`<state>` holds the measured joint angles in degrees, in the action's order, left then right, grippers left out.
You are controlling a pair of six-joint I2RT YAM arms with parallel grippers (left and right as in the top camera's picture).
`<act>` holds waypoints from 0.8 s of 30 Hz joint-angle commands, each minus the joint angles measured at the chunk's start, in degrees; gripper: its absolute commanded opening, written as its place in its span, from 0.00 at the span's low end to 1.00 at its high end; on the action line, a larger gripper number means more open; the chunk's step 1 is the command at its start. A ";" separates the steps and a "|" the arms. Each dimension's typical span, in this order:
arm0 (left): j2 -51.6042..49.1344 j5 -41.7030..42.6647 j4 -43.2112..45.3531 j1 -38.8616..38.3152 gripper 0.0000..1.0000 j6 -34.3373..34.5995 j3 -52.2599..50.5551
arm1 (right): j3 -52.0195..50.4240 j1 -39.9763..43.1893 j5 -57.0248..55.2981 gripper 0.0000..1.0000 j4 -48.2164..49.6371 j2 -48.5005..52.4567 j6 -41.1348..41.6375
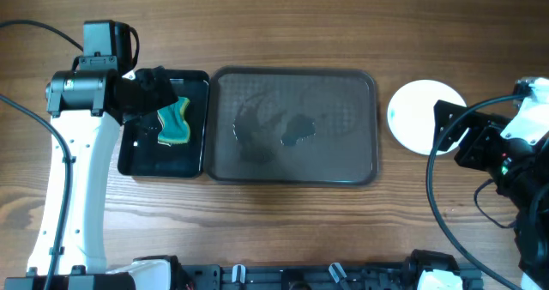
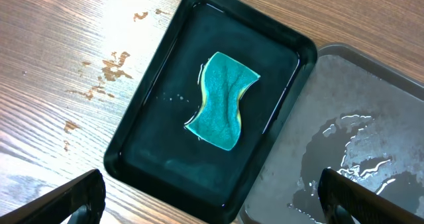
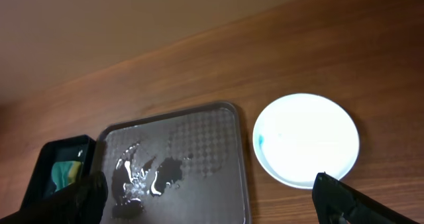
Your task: Clean dirty plates on tray and stack at the side
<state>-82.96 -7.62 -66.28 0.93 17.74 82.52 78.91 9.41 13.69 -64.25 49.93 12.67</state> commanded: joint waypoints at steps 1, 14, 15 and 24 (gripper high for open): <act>-0.31 0.09 -0.02 0.52 1.00 0.70 0.04 | 0.02 -0.24 -1.25 1.00 1.51 1.07 -2.49; -0.31 0.09 0.00 0.52 1.00 0.70 0.04 | -56.08 -6.82 -7.82 1.00 66.14 -28.92 -13.60; -0.31 0.09 -0.02 0.52 1.00 0.70 0.04 | -60.06 -7.23 -8.44 1.00 67.36 -31.80 -12.92; -0.31 0.09 -0.02 0.52 1.00 0.70 0.04 | -78.62 -9.60 -11.52 1.00 65.83 -49.77 -3.39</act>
<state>-82.98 -7.60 -66.41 0.93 17.89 82.52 2.52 0.12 3.57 3.46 3.53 4.03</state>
